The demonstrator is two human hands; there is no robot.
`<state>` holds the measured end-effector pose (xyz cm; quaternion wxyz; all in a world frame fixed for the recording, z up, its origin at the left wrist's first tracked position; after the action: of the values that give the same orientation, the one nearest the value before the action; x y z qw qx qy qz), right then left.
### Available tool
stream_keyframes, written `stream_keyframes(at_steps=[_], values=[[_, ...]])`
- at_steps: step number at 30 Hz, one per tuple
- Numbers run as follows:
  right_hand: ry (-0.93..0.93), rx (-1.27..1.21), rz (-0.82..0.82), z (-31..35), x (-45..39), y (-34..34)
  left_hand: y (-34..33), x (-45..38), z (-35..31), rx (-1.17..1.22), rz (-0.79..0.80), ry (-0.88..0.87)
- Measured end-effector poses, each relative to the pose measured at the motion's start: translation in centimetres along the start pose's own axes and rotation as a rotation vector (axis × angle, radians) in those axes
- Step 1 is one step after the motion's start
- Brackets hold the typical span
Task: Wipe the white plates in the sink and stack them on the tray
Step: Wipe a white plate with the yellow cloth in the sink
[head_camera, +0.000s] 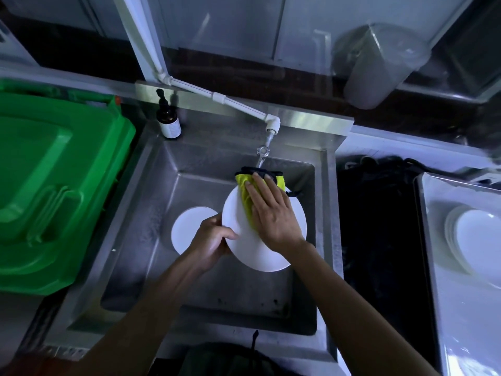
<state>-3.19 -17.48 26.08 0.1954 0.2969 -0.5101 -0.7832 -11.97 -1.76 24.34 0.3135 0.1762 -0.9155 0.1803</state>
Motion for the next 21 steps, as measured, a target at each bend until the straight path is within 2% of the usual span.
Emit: stream_keyframes(at_steps=[12, 21], values=[[-0.278, 0.110, -0.015, 0.2, 3.3, -0.5, 1.3, 1.7, 0.1, 0.057, -0.075, -0.052], [-0.375, 0.131, -0.006, 5.1, 7.4, -1.7, 3.5, 2.9, 0.1, 0.098, -0.083, -0.048]])
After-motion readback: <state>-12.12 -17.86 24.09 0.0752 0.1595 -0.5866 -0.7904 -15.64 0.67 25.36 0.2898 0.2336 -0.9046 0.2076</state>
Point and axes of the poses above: each hand's wrist, its own x-axis away from the middle knuckle, its own y-axis out of the back of the hand, z = x × y, the point moved 1 cm from there along -x, towards the middle knuckle, and after that the axes turned 8 degrees about -z, right-handed, at the moved point
